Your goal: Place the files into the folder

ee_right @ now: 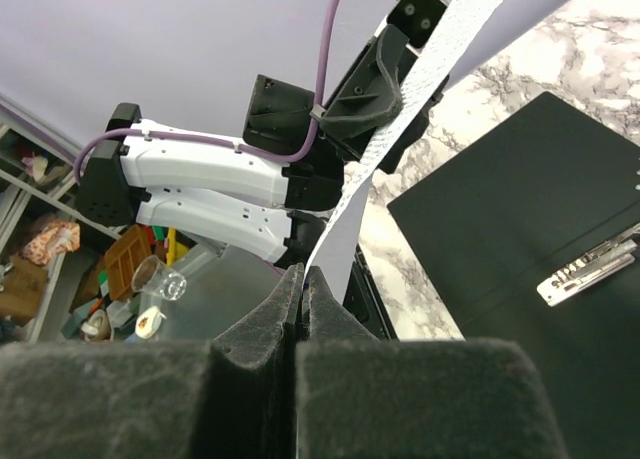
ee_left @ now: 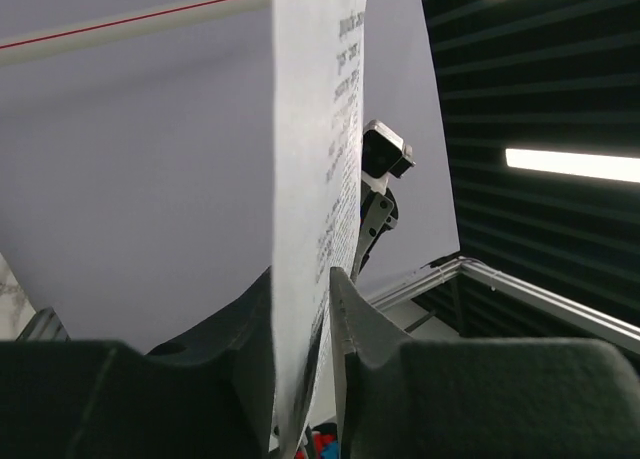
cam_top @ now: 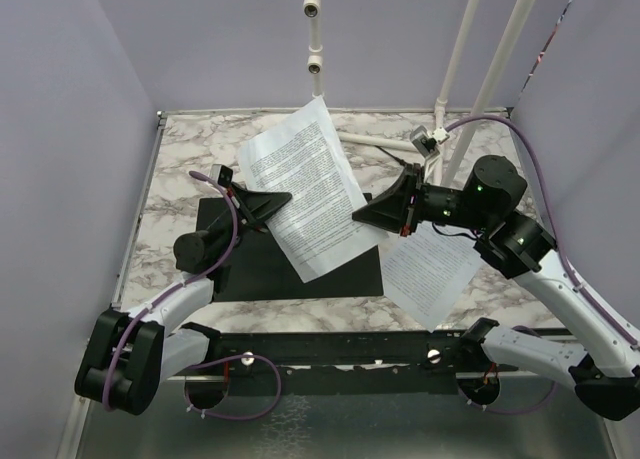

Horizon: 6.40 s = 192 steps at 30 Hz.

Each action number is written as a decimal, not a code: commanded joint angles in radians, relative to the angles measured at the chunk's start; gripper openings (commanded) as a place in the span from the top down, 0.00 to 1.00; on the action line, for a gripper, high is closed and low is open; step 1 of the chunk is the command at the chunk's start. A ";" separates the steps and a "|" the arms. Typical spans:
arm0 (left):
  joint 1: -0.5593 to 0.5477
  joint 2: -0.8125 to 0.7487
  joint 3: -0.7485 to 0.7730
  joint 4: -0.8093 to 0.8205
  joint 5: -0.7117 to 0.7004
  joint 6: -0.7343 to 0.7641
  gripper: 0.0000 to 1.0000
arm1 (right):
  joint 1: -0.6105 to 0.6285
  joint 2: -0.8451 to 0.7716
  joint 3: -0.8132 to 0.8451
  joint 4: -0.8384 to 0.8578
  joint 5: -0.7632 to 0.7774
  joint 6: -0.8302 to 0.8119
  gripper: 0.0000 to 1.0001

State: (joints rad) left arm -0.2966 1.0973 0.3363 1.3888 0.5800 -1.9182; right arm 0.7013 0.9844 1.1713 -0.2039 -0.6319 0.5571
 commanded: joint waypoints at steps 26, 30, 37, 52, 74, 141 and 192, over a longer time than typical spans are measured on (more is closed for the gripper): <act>-0.015 -0.040 0.087 -0.017 0.276 0.203 1.00 | 0.006 -0.007 -0.064 -0.009 0.026 -0.029 0.36; -0.017 -0.046 0.085 -0.019 0.314 0.226 1.00 | 0.006 -0.015 -0.080 0.026 -0.007 -0.008 0.36; -0.017 -0.042 0.079 -0.025 0.366 0.269 1.00 | 0.006 -0.029 -0.141 0.100 0.001 0.019 0.38; -0.017 -0.029 0.078 -0.087 0.385 0.366 1.00 | 0.007 -0.026 -0.212 0.178 -0.043 0.074 0.98; -0.016 -0.162 0.331 -1.199 0.206 1.030 0.01 | 0.006 -0.099 -0.106 -0.066 0.158 -0.033 1.00; -0.016 0.265 0.439 -1.789 -0.663 1.222 0.01 | -0.259 0.558 -0.341 0.453 -0.064 0.386 1.00; -0.015 0.242 0.420 -1.772 -0.657 1.226 0.01 | -0.267 0.703 -0.309 0.256 0.107 0.087 1.00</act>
State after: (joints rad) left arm -0.3099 1.3586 0.7609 -0.3965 -0.0937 -0.6922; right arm 0.4381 1.6981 0.8246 0.1230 -0.5823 0.7071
